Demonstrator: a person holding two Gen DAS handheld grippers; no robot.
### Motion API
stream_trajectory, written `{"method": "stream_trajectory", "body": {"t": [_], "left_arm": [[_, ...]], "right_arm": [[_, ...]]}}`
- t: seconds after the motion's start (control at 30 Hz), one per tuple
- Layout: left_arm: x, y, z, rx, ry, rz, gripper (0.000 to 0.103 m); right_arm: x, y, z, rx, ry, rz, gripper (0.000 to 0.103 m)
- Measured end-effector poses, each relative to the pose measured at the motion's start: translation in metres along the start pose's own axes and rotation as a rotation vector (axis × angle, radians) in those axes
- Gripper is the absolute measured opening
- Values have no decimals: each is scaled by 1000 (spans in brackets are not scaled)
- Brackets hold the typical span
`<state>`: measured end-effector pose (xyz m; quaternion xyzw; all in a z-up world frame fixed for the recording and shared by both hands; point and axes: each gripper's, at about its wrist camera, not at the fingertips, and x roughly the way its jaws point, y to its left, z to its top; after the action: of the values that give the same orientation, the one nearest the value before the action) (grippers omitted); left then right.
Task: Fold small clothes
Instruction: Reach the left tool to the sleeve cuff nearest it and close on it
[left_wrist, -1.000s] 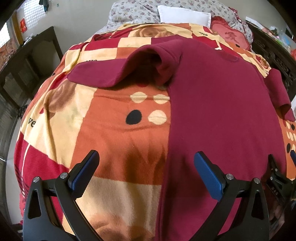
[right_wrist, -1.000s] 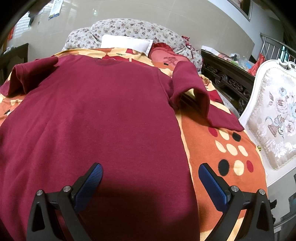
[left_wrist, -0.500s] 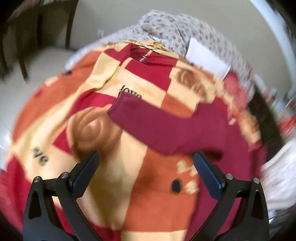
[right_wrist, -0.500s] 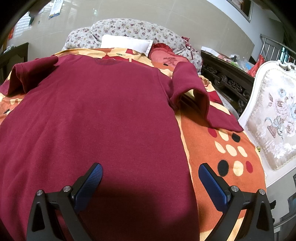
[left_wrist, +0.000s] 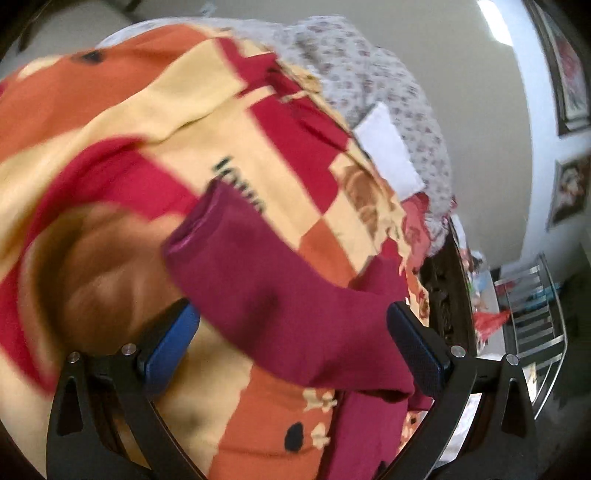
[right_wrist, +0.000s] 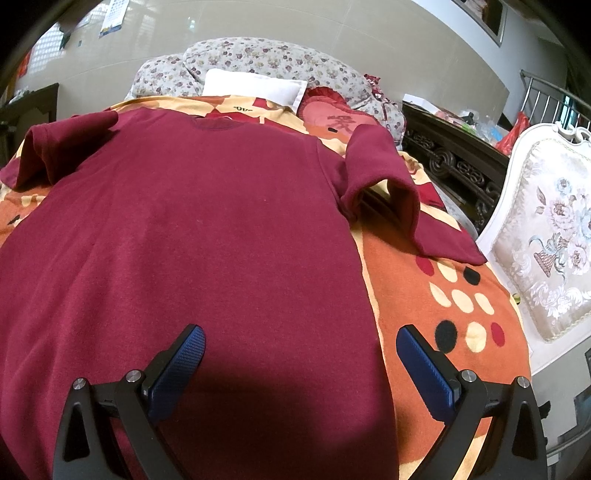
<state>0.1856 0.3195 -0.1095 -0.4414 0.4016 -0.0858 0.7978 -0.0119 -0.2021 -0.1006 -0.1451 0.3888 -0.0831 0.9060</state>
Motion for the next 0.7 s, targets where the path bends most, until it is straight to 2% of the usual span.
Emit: {"method": "stream_trajectory", "body": {"t": [0.1, 0.2, 0.27, 0.33, 0.37, 0.43, 0.47, 0.5, 0.57, 0.63, 0.7], "left_arm": [[-1, 6, 14, -6, -50, -15, 102], [-10, 19, 24, -88, -110, -81, 98], [-12, 23, 26, -124, -116, -95, 95], [-8, 21, 26, -101, -88, -29, 86], [-4, 18, 25, -71, -70, 25, 76], [2, 8, 23, 11, -59, 117, 66], [3, 5, 22, 32, -63, 143, 55], [2, 4, 19, 47, -65, 164, 34], [5, 4, 16, 42, -54, 231, 9], [-1, 2, 11, 61, -79, 290, 6], [-18, -7, 9, 103, -160, 348, 6]], "right_arm": [[0, 0, 0, 0, -1, -1, 103], [0, 1, 0, -1, -1, -2, 103], [0, 2, 0, -5, -2, -7, 103], [0, 3, 0, -15, -4, -15, 103], [0, 5, 1, -19, -5, -17, 103], [0, 6, 0, -29, -5, -22, 103], [0, 7, 0, -30, -5, -23, 103], [0, 7, 0, -30, -4, -22, 103], [1, 7, 1, -29, -4, -22, 103], [0, 7, 1, -31, -4, -23, 103], [1, 7, 0, -31, -4, -23, 103]]}}
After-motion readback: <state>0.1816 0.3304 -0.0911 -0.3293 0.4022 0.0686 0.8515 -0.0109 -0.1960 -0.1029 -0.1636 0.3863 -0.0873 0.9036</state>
